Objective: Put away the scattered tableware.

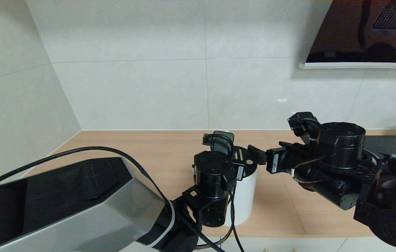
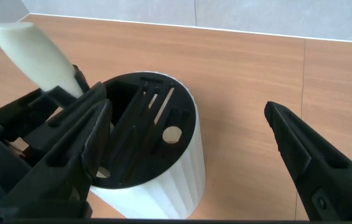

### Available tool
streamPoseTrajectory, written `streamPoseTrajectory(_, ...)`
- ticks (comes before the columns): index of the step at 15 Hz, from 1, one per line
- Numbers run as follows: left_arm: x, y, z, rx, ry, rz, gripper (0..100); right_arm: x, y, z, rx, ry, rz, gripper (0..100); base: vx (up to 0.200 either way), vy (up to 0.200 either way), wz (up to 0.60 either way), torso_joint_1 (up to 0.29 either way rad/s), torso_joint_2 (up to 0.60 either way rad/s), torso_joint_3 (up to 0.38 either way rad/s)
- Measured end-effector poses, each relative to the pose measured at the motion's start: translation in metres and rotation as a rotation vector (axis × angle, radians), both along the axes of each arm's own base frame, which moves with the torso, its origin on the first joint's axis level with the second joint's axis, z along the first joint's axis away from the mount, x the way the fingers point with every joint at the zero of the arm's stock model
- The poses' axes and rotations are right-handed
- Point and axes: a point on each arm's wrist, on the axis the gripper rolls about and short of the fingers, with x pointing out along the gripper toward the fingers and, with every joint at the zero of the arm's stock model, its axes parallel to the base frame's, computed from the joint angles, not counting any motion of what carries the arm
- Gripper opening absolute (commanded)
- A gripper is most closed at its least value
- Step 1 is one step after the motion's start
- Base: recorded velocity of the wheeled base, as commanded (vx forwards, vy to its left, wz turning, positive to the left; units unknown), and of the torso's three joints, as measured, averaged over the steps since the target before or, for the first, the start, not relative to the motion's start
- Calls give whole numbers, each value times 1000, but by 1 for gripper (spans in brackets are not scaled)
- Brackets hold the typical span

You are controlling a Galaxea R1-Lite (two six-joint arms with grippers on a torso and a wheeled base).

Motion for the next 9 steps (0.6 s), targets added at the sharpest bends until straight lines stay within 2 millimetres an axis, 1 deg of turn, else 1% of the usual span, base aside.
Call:
streamPoseTrajectory(6, -2, 0, -1, 2, 2, -3, 100, 0, 0, 0, 0, 0, 0, 100, 0, 0, 0, 0, 0, 0)
streamPoseTrajectory(9, -5, 4, 12, -31, -29, -5, 100, 0, 0, 1, 2, -1, 1, 100, 0, 0, 0, 0, 0, 0)
